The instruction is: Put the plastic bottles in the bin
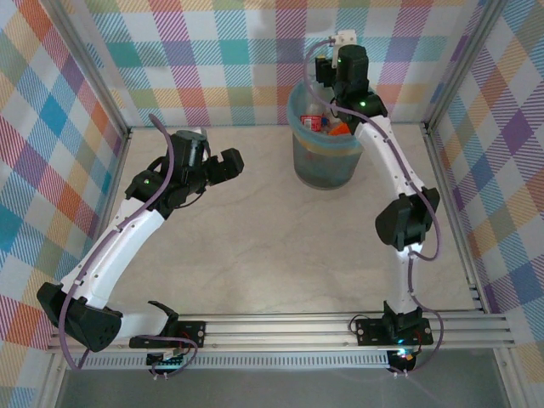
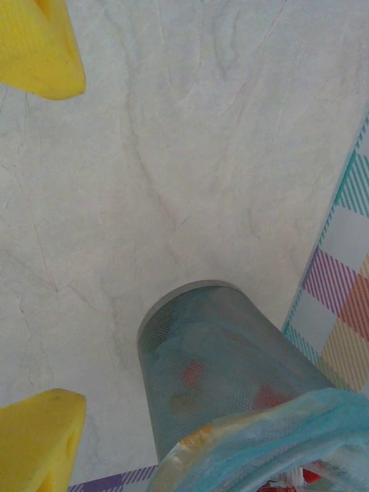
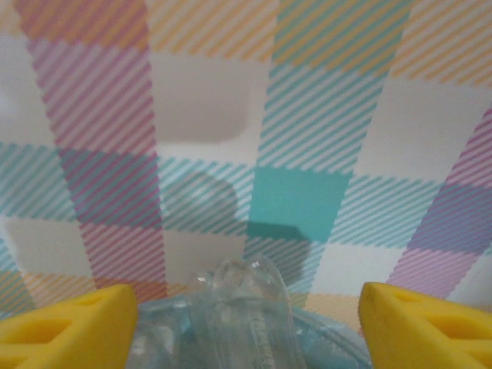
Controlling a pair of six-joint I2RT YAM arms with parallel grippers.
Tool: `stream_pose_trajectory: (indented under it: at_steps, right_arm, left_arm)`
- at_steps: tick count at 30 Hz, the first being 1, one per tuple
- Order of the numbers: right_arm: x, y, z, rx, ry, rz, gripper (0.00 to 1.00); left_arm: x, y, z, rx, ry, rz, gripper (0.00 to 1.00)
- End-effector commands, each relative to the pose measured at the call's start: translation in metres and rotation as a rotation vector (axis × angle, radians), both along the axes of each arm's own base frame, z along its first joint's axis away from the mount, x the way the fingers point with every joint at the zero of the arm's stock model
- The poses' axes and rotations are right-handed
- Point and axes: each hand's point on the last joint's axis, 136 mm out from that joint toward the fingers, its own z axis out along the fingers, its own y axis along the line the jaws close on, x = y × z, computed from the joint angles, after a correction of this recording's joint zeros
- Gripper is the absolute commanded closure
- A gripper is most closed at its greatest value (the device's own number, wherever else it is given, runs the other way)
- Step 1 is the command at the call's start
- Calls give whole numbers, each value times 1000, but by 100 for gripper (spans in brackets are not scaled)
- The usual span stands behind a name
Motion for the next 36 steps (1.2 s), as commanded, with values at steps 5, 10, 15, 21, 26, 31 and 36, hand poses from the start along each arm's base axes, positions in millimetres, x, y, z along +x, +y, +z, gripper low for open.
stream_pose_trajectory:
  at_steps: [5, 10, 15, 21, 26, 31, 36]
  right_arm:
    - [-6, -20, -83, 70, 236, -50, 40]
    - [-26, -16, -107, 113, 313, -7, 46]
    - [-38, -12, -99, 143, 308, 34, 48]
    - [-44, -2, -58, 179, 273, 101, 36]
    - [-59, -1, -9, 193, 177, 119, 22]
    - [-88, 1, 24, 187, 126, 154, 18]
    - [-150, 9, 34, 201, 79, 268, 23]
  left_arm:
    - [-9, 1, -4, -4, 13, 5, 3]
    - [-13, 4, -5, -9, 16, 10, 3]
    - [-17, 6, -3, -16, 8, 15, 3]
    - [-17, 9, 2, -5, -8, 23, 3]
    - [-14, 19, 10, 56, -45, 45, 2]
    - [-10, 32, 19, 124, -98, 80, 1]
    - [-3, 57, 18, 251, -186, 167, 0]
